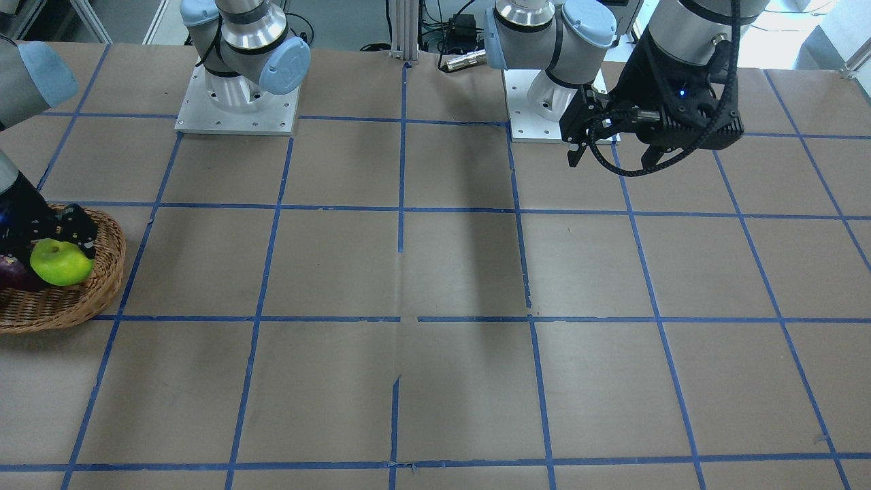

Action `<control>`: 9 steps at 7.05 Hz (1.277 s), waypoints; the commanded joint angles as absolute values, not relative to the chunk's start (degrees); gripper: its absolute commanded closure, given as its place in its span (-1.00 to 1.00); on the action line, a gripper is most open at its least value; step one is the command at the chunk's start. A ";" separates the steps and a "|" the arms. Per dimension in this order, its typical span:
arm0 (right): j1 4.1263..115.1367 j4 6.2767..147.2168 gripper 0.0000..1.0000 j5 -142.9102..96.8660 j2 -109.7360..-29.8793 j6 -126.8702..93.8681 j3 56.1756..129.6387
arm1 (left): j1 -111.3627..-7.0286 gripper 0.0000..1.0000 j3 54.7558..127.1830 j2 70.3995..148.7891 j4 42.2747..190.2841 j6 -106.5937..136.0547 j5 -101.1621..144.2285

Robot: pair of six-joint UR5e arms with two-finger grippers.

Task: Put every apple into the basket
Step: 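Carry the green apple over the basket and open the right gripper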

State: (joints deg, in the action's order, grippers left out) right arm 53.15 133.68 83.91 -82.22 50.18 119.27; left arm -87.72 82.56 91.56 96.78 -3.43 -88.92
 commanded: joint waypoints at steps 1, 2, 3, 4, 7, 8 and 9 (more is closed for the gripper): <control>53.09 132.46 -1.00 84.11 -83.40 50.80 118.65 | -87.19 -1.00 81.74 92.37 95.63 -3.69 -91.75; 53.96 130.28 -1.00 84.11 -87.06 50.28 118.22 | -87.62 -1.00 82.17 91.94 95.63 -3.87 -92.19; 55.62 122.51 -1.00 84.11 -91.71 49.66 115.08 | -87.71 -1.00 82.26 91.06 95.62 -5.43 -91.24; 57.20 111.47 -1.00 84.11 -94.28 48.09 110.00 | -87.80 -1.00 82.35 91.32 95.62 -5.88 -91.32; 68.50 87.35 -1.00 84.81 -95.71 28.97 93.48 | -87.98 -1.00 82.71 90.90 94.48 -5.54 -91.75; 72.82 85.71 -1.00 84.03 -95.54 17.87 91.25 | -88.15 -1.00 82.36 89.57 94.92 -5.45 -91.67; 78.52 86.04 -1.00 84.28 -95.10 10.53 90.36 | -88.15 -1.00 83.57 89.04 95.10 -5.45 -91.93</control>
